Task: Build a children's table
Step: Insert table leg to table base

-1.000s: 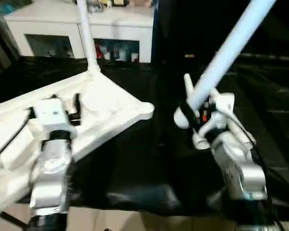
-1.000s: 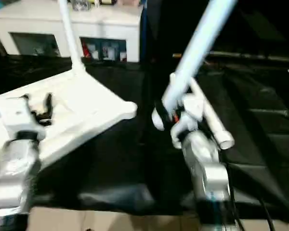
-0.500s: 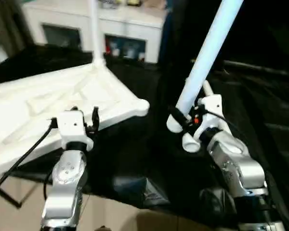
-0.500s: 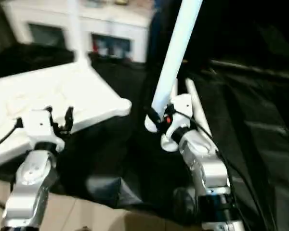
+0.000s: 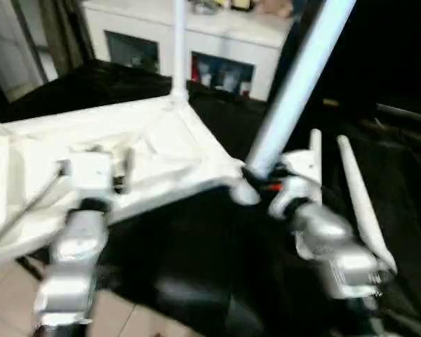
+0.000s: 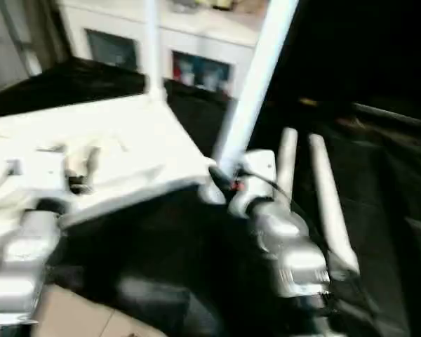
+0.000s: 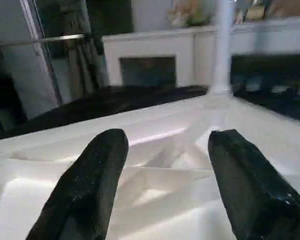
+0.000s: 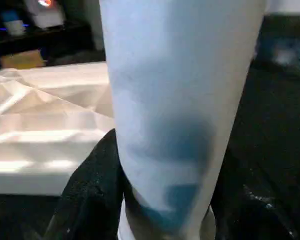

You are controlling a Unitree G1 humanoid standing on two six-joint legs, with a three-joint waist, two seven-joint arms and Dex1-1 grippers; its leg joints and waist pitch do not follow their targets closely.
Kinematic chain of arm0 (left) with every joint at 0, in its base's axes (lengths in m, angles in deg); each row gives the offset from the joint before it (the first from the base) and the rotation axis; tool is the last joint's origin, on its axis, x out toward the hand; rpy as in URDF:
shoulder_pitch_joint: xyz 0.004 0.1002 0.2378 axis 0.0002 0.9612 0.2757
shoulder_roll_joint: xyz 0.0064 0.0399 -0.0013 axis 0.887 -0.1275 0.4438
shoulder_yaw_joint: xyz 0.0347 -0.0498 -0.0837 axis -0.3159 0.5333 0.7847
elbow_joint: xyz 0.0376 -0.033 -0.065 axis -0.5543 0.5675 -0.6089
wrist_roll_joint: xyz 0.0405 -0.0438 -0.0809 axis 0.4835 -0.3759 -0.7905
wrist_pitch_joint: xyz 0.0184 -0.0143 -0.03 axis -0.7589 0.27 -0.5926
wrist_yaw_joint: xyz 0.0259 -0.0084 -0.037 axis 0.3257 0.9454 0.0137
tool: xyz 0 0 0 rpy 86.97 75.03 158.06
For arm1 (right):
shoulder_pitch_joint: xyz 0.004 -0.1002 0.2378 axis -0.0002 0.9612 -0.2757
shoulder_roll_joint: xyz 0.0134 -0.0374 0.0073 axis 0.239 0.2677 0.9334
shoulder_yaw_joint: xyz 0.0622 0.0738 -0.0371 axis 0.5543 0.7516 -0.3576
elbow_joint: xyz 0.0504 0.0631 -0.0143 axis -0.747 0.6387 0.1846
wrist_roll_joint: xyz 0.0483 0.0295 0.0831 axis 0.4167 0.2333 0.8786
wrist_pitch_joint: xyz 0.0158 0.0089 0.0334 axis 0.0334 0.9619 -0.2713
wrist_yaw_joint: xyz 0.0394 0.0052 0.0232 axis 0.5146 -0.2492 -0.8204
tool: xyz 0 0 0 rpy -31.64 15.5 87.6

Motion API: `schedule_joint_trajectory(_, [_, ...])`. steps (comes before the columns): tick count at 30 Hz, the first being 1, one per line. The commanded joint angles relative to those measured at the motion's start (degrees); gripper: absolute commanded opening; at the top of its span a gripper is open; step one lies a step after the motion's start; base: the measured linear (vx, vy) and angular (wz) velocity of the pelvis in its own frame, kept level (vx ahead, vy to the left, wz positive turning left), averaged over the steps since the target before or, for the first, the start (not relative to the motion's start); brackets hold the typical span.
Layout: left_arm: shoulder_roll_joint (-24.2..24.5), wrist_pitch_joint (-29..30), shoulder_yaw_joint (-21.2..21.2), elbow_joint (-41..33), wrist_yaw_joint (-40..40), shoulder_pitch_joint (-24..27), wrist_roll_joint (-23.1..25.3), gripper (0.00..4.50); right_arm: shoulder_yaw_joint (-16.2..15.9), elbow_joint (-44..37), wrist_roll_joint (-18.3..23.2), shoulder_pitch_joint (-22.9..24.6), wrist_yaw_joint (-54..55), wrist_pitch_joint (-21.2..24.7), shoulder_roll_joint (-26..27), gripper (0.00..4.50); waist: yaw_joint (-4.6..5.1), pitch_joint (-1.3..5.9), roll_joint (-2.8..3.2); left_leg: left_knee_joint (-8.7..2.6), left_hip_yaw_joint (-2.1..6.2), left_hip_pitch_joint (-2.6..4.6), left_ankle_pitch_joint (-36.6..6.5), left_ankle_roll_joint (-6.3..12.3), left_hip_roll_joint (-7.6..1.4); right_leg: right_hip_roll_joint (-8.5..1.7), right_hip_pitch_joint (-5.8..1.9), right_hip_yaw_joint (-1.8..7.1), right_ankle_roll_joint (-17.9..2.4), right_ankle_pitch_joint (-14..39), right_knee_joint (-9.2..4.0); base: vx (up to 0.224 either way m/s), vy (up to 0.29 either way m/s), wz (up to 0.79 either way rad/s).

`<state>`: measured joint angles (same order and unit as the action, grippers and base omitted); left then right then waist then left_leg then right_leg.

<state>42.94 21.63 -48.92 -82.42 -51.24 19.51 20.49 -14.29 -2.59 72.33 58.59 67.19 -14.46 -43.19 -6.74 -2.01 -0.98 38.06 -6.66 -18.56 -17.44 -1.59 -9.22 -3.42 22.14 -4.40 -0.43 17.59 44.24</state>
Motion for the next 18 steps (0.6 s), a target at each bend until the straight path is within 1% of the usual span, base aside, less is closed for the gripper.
schedule_joint_trajectory(1, [-1.53,-0.32,-1.35,0.28,-1.51,-1.2,-0.69,3.03,2.34,-1.14,-0.79,0.2,0.64,-0.93,-1.99,1.92,1.41,4.14,1.18,-5.29,4.05,6.45,29.9,22.14,-7.8,-2.15,6.55,0.7,3.35,-6.42,-1.5,0.091,-0.008,0.03])
schedule_joint_trajectory(2, [-1.33,-0.05,-1.59,0.43,-2.19,-1.35,-0.74,3.03,2.68,-1.27,-0.78,0.23,0.97,-0.94,-2.0,1.92,1.44,3.91,-0.42,-3.04,1.04,4.63,30.64,20.42,-3.89,-3.36,5.76,2.53,-1.15,-16.11,-6.56,0.091,-0.008,0.03])
schedule_joint_trajectory(3, [-1.08,0.24,-1.86,0.55,-2.67,-1.47,-0.77,3.03,2.98,-1.38,-0.81,0.27,1.23,-0.93,-1.97,1.92,1.28,3.71,-2.2,-1.6,-0.82,2.67,25.68,17.45,-0.64,-4.29,3.52,4.14,-2.73,-20.89,-9.27,0.045,-0.051,0.06])
schedule_joint_trajectory(4, [-0.78,0.32,-2.14,0.77,-3.07,-1.65,-0.82,3.03,3.42,-1.49,-0.74,0.32,1.51,-0.78,-1.81,1.92,-0.68,3.34,-3.68,-0.66,-0.84,-1.0,11.05,10.82,2.57,-8.56,-2.09,9.25,-3.9,-20.66,-11.24,0.0,0.0,0.0])
schedule_joint_trajectory(5, [-0.73,0.19,-2.23,1.08,-2.93,-1.87,-0.92,3.03,3.61,-1.59,-0.92,0.41,1.81,-0.72,-1.78,1.92,-1.48,3.46,-3.92,0.05,0.26,-1.71,8.1,8.04,1.47,-10.72,-3.18,10.75,-7.7,-22.42,-11.84,0.0,0.0,0.0])
schedule_joint_trajectory(6, [-0.69,0.11,-2.31,1.31,-2.82,-2.03,-0.99,3.03,3.74,-1.66,-1.07,0.47,2.03,-0.69,-1.76,1.92,-1.16,3.99,-3.43,-1.41,1.31,-3.07,13.56,3.73,0.74,-8.91,-5.13,9.09,-11.46,-35.77,-9.37,0.0,0.0,0.0])
schedule_joint_trajectory(7, [-0.69,0.27,-2.29,1.92,-2.84,-2.5,-1.31,3.03,3.82,-1.62,-1.33,0.36,2.33,-0.65,-1.76,1.92,-0.49,3.99,-2.53,-2.79,0.9,-3.36,19.66,1.31,0.95,-5.11,-4.16,6.9,-12.34,-45.74,-8.17,0.0,0.0,0.0])
schedule_joint_trajectory(8, [-0.73,0.37,-2.28,2.14,-2.86,-2.67,-1.43,3.03,3.85,-1.61,-1.36,0.33,2.38,-0.6,-1.77,1.92,0.23,3.99,-1.45,-3.22,0.48,-2.18,21.45,0.71,0.62,-2.86,-2.68,5.6,-13.63,-42.69,-7.96,0.0,0.0,0.0])
schedule_joint_trajectory(9, [-0.77,0.57,-2.09,3.58,-4.14,-3.36,-2.36,3.03,3.57,-1.49,-1.65,-0.04,2.46,-0.63,-2.03,1.92,0.61,3.93,-0.98,-3.51,0.4,-1.58,21.55,0.76,0.23,-2.19,-1.95,5.11,-14.3,-37.71,-8.19,0.0,0.0,0.0])
schedule_joint_trajectory(10, [-0.49,0.68,-2.3,4.82,-6.71,-3.78,-3.77,3.03,3.1,-1.39,-1.73,-0.4,2.08,-0.64,-2.64,1.92,1.39,3.3,-1.26,-4.41,0.44,-1.68,16.48,0.48,-0.36,-2.2,-1.88,4.82,-14.41,-23.56,-9.31,-0.07,-0.008,-0.01])
schedule_joint_trajectory(11, [-0.25,0.69,-2.43,5.45,-8.23,-4.01,-4.51,3.03,2.83,-1.26,-1.69,-0.67,1.82,-0.63,-2.98,1.92,1.53,2.77,-0.97,-5.24,0.5,-1.22,7.08,-0.09,-1.2,-2.87,-1.54,4.89,-13.61,-9.15,-10.66,-0.07,-0.008,-0.01])
schedule_joint_trajectory(12, [-0.25,0.69,-2.43,5.45,-8.23,-4.01,-4.51,3.03,2.83,-1.26,-1.69,-0.67,1.82,-0.63,-2.98,1.92,1.53,2.77,-0.97,-5.24,0.5,-1.22,7.08,-0.09,-1.2,-2.87,-1.54,4.89,-13.61,-9.15,-10.66,-0.086,-0.033,0.02])
schedule_joint_trajectory(13, [1.36,1.15,-3.84,7.42,-14.56,-5.25,-6.28,3.03,2.6,-0.95,-0.92,-1.32,0.19,-0.36,-4.1,1.92,1.85,1.63,-1.02,-6.23,-0.04,-0.28,-7.18,-1.58,-1.68,-3.18,-0.53,5.18,-10.78,10.6,-12.74,-0.087,-0.036,0.12])
schedule_joint_trajectory(14, [2.44,2.57,-4.57,8.08,-19.55,-6.19,-8.53,3.03,3.18,-0.39,-0.23,-1.95,-0.31,-0.01,-4.4,1.92,2.02,1.56,-1.27,-6.56,-0.08,0.42,-11.94,-2.59,-2.06,-3.45,-0.04,5.25,-8.76,16.89,-13.34,-0.087,-0.036,0.12])
schedule_joint_trajectory(15, [3.88,3.51,-5.66,8.73,-23.91,-7.2,-10.01,3.03,3.88,0.09,0.13,-2.51,-0.79,0.31,-4.57,1.92,1.91,1.59,-1.16,-6.72,-0.06,0.42,-11.83,-2.79,-1.99,-3.65,-0.07,5.4,-8.04,17.51,-13.46,-0.075,-0.021,0.12])
schedule_joint_trajectory(16, [5.07,4.53,-6.48,9.44,-27.56,-8.36,-11.3,3.21,4.44,0.7,0.21,-3.16,-1.05,0.44,-4.71,1.92,1.91,1.67,-1.69,-6.94,-0.27,0.25,-11.7,-2.85,-2.0,-3.5,0.0,5.49,-7.18,17.29,-13.42,-0.071,-0.021,0.08])
schedule_joint_trajectory(17, [5.15,4.56,-6.57,9.53,-27.77,-8.46,-11.31,3.31,4.47,0.75,0.19,-3.2,-1.06,0.43,-4.72,1.92,1.87,1.62,-1.55,-7.18,-0.26,-0.13,-11.26,-2.98,-1.97,-3.66,-0.23,5.51,-6.76,17.37,-13.35,-0.071,-0.021,0.08])
schedule_joint_trajectory(18, [6.91,5.11,-8.27,11.29,-31.96,-10.41,-11.36,3.38,4.9,1.66,-0.07,-4.07,-1.32,0.27,-4.97,1.92,1.92,1.54,-2.09,-7.19,-0.37,-0.28,-10.82,-2.8,-1.91,-3.7,-0.25,5.51,-6.14,18.23,-13.68,-0.086,-0.023,0.05])
